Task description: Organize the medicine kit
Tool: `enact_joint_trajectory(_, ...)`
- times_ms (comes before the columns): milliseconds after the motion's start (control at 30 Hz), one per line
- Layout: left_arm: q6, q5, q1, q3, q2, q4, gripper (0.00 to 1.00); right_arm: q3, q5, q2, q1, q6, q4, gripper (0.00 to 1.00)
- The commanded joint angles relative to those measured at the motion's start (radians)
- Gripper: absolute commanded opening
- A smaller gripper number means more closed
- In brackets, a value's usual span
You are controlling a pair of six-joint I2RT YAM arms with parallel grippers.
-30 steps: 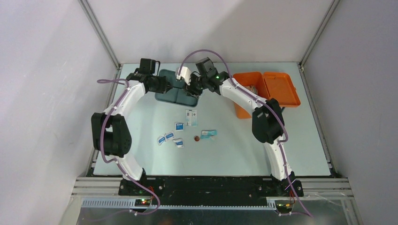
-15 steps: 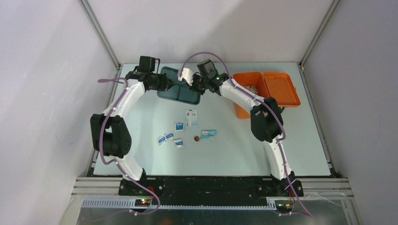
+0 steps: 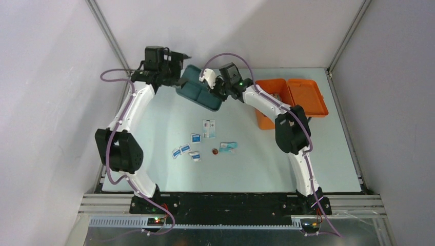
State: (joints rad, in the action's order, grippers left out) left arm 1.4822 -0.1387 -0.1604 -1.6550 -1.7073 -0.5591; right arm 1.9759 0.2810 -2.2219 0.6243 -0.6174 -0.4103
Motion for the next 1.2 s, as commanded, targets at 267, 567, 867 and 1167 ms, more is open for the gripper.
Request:
enact_joint_trajectory(267, -0.968, -0.003, 0.039, -0.142, 0.087, 0.317, 1.0, 0.104, -0.166, 0.203, -0.072, 0.452, 0.065, 0.0)
enact_joint_trajectory(567, -1.217, 0.185, 0.014, 0.061, 0.182, 0.285, 1.0, -0.153, -0.433, 0.529, -0.179, 0.746, -0.086, 0.0)
enact_joint_trajectory(867, -1.218, 0.034, 0.014, 0.222, 0.195, 0.168, 1.0, -0.429, -0.323, 0.718, -0.347, 0.766, -0.317, 0.0)
enact_joint_trajectory(1167, -1.293, -0.093, 0.016, 0.248, 0.187, 0.092, 1.0, -0.334, -0.254, 0.6, -0.454, 0.724, -0.442, 0.0)
